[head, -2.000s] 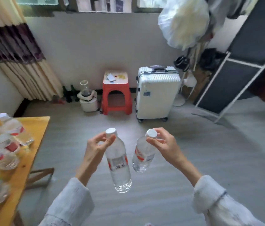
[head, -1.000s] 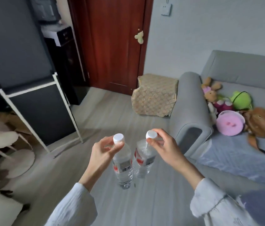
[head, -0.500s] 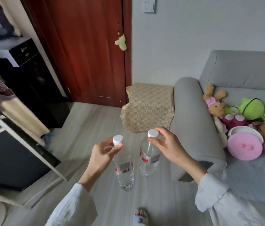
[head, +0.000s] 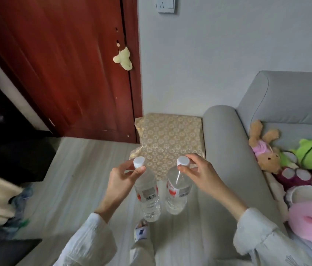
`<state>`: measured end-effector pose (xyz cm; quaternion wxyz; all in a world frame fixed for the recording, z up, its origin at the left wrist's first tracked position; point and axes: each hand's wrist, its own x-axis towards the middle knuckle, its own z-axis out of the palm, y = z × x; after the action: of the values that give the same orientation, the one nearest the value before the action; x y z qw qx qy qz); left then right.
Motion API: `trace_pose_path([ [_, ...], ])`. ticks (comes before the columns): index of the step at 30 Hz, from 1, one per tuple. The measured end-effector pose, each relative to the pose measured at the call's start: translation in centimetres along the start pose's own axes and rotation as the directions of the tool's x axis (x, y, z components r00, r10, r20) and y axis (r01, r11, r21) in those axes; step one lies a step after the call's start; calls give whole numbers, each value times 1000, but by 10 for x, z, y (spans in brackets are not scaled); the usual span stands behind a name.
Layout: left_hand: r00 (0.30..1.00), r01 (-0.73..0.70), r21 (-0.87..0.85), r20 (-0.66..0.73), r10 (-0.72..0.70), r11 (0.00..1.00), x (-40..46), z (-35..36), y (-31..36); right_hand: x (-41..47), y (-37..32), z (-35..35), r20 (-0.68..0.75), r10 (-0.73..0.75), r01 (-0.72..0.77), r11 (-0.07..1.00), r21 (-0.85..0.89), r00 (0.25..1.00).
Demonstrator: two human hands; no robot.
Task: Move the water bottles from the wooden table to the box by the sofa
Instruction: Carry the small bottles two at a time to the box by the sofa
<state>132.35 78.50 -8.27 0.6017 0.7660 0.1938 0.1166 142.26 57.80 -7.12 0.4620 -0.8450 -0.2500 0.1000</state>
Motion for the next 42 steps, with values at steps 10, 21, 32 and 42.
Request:
trace_pose_path([
  [10, 997, -26, 84, 76, 19, 996, 223, 8, 20, 203, 32, -25, -23, 66, -66, 998, 9, 998],
  [21, 986, 164, 219, -54, -156, 962, 402, 70, -11, 400, 129, -32, 50, 142, -135, 985, -111, 989],
  [32, 967, 251, 381, -59, -248, 890, 575, 122, -84, 562, 228, 2, 188, 212, -171, 962, -214, 959],
  [42, 951, 229, 426, 95, -295, 875, 682, 144, -156, 644, 289, 55, 98, 378, -366, 923, -123, 921],
])
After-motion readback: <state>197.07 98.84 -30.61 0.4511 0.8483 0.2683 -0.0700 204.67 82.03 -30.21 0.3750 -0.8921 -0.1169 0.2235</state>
